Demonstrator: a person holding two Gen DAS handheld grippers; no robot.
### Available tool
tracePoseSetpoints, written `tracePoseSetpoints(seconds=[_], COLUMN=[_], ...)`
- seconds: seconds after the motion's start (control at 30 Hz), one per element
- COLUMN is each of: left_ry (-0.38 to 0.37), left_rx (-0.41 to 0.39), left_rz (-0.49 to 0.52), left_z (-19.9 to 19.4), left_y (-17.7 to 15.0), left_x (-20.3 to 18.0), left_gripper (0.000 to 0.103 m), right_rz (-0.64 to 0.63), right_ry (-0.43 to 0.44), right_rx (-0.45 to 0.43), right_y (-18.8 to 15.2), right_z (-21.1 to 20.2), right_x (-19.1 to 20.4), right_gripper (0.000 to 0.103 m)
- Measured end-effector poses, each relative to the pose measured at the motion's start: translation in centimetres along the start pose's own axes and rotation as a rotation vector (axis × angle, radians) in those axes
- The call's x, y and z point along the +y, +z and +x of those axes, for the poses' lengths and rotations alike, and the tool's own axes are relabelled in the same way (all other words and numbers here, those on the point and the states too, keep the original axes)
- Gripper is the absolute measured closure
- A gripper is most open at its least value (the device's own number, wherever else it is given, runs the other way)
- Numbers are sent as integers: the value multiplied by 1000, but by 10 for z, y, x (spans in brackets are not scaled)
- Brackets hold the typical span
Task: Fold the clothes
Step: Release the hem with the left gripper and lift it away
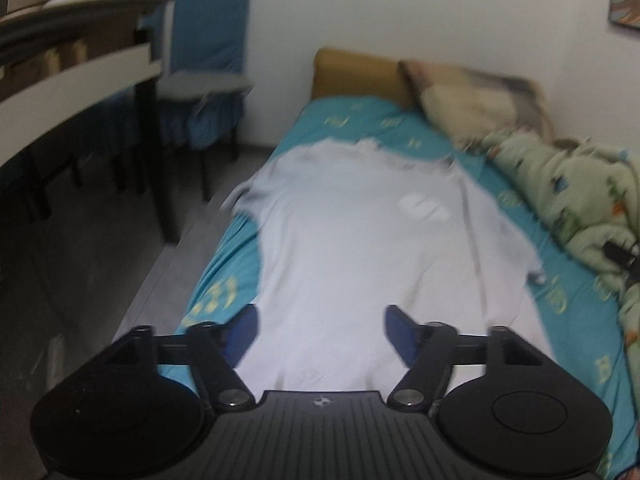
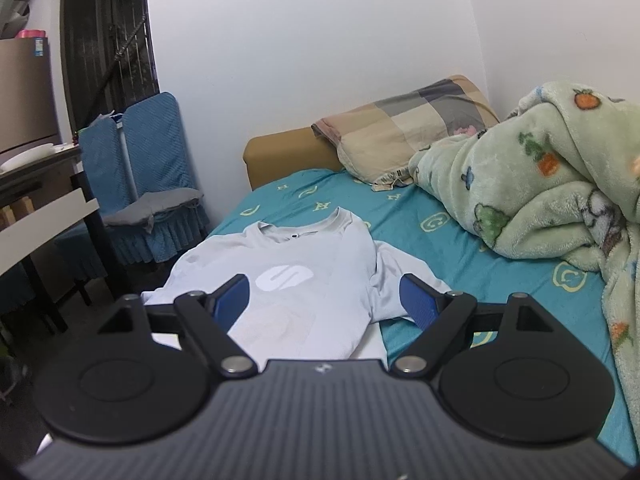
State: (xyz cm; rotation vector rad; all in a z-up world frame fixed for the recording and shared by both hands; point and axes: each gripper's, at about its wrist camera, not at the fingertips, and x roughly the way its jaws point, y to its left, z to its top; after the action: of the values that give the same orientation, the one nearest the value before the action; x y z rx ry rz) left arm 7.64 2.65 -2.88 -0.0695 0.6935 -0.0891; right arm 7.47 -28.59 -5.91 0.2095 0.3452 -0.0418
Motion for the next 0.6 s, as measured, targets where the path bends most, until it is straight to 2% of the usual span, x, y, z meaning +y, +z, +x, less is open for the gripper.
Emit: tracePoseSetpoints(seconds=[0.1,0.13,0.17,0.23,0.27,0.33,0.5,0.6], left_ry=[-44,-61,-68,-65,-64,-59,-51,-57], left_rx=[-78,-103,-120,-136,-145,-154,-127,-113], left_rz=[24,33,42,63,73,93,106,90], left_z=[15,21,27,43,51,65,76,76], left_y=[2,2,-1,-11,-17,-27,-44,-47], left_x=[-27,-36,-42,-49,-52,-56,-40,-34], left_gripper=[7,0,0,0,0,0,0,0], right_rz=[7,13,19,34,34,25,35,50], right_ry=[3,8,13,19,15,6,11,-8], right_rx=[0,3,5,15,22,22,27,49], right_y=[-1,-1,-2,-3,-4,-6,-7,-9], right_z=[3,4,5,8,9,11,19,25], right_x=[-1,-2,-3,-5,-5,-4,-4,-7], right_gripper=[20,20,20,31,31,39,38,20])
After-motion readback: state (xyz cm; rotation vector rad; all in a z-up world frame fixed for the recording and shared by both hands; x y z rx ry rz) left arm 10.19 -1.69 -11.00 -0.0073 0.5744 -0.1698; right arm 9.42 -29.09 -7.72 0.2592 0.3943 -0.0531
